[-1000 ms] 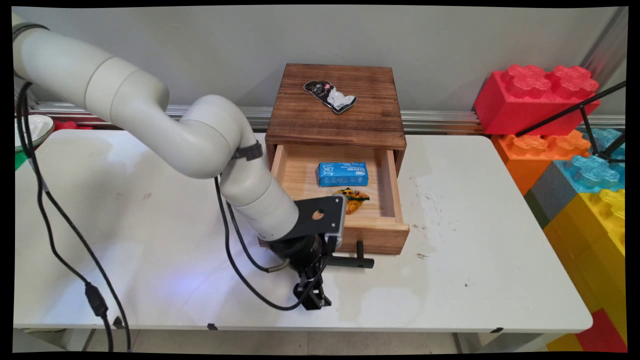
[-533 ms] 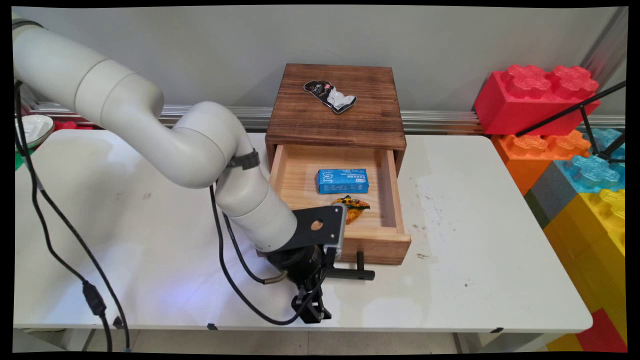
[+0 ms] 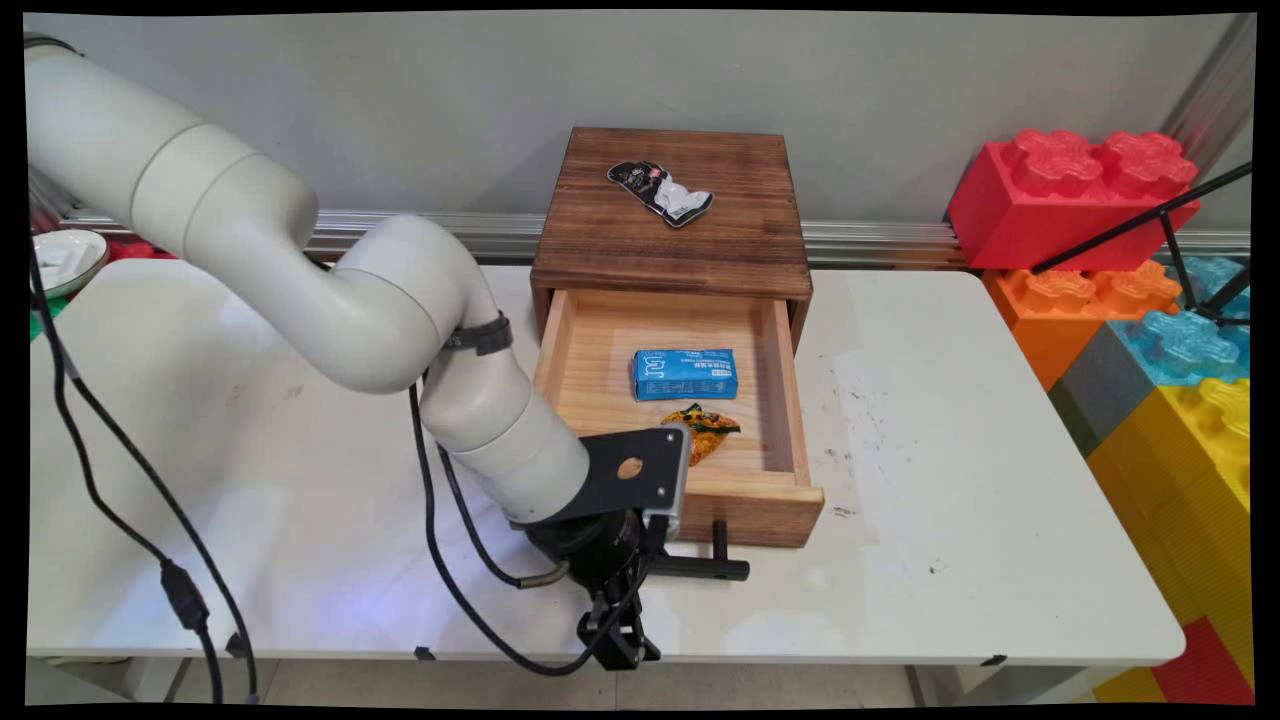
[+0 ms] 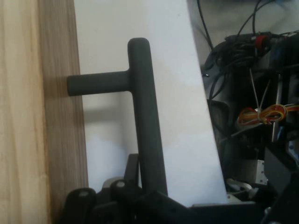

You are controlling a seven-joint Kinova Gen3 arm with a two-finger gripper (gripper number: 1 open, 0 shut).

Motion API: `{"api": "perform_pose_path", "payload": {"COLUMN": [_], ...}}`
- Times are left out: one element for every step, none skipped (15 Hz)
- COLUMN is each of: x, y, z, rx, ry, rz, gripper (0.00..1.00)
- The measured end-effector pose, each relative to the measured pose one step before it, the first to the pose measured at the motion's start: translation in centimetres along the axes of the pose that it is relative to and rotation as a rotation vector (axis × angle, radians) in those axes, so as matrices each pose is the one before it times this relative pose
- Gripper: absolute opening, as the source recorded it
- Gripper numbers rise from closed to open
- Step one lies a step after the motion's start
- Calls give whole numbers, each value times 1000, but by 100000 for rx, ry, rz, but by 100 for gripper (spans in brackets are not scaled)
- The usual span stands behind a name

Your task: Open the drawer

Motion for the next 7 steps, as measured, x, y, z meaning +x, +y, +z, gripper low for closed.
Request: {"api": "perform_pose_path", "payload": {"x": [-20,-13,-22,-20,-33,-22,-40], "y": [137,102,141,69,81,36,59], "z": [-4,-5,-10,-10,-32,-28,-42], "rx": [-158,-105,-135,-14,130,160,224], "ry": [7,54,30,72,111,107,139], "rz": [-1,25,30,-21,74,51,54], "gripper": [100,100,100,100,100,100,100]}}
